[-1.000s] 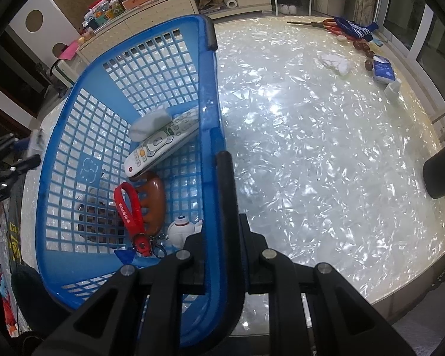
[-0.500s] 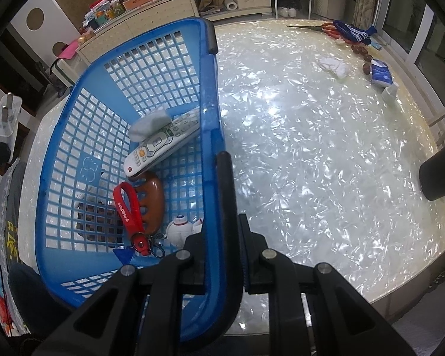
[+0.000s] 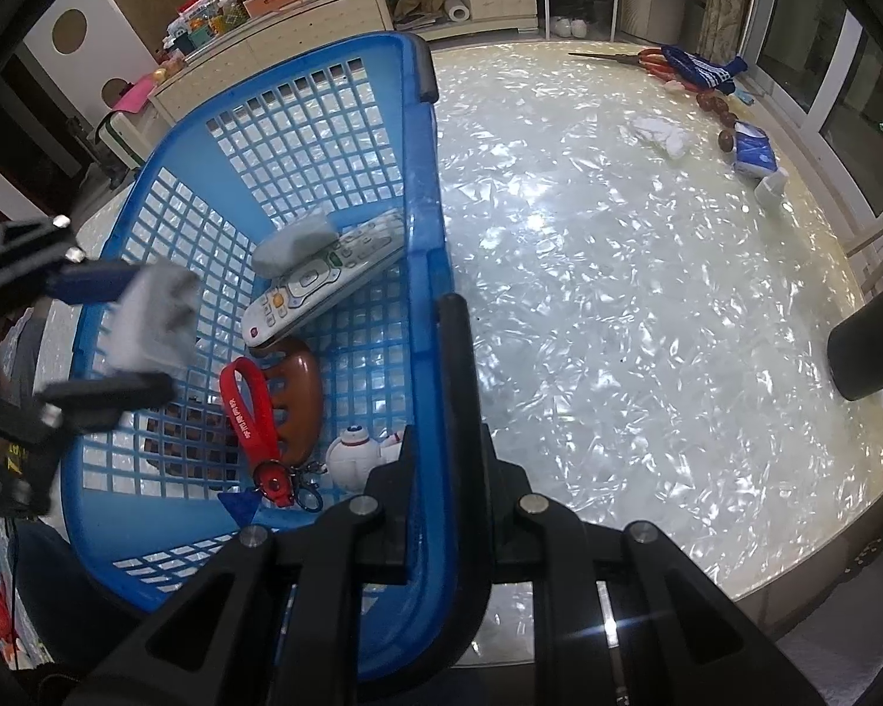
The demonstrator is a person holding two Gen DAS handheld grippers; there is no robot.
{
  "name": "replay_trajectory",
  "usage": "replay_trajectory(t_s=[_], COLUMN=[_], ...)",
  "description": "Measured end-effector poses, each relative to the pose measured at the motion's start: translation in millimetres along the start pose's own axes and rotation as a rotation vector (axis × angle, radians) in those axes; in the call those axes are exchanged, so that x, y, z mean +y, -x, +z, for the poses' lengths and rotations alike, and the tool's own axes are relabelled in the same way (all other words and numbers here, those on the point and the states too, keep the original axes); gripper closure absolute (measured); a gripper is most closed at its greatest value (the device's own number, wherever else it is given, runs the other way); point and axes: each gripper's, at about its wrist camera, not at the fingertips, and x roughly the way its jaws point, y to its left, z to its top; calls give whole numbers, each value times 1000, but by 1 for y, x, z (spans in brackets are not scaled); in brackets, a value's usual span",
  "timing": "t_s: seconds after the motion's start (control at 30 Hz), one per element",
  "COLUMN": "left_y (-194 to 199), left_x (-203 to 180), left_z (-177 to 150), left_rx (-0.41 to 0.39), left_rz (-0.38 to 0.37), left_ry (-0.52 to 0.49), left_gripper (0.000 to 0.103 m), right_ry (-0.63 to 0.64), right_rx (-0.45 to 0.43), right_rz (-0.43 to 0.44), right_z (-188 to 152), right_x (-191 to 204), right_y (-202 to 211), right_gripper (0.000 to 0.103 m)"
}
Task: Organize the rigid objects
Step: 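Carry the charger plug with the left tool over the basket, then open the left tool to drop the charger into the basket, then move the left tool to the white USB dongle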
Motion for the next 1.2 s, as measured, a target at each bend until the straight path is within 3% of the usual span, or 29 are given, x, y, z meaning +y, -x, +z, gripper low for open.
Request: replay_trajectory(t_s=[0.13,0.17,0.2,0.47,0.5,0.57,0.77,0.93,1.0,1.2], left_y=[-14,-17,-20,-32,-33,-33,-18,3,13,43], left_x=[2,3,3,3,3,4,8,12,16,35], left_z=[2,3,4,6,7,5,2,2,-1,-17], left_rx=[19,26,34,82,90,100,60,25,19,19], left_rz=[-16,-22,-21,-8,-4,-3,11,22,32,104], left_ry=[9,11,11,9,15,25,31,29,34,83], left_gripper=[62,74,76,77,75,48,26,19,7,5], right_ry=[-4,-5,-5,-2,-1,0,-1,0,2,4], right_rx=[-1,-2,-2,-1,0,0,-1,0,0,1], right_rz=[10,12,13,22,23,24,31,28,27,23], right_z=[0,0,0,1,1,1,0,1,1,0], right_x=[-1,-1,-1,-2,-2,-2,-3,-2,-2,-1], right_y=[0,0,-1,-3,-3,-3,-4,-4,-4,-3], right_gripper=[88,88,88,88,88,88,88,88,88,88])
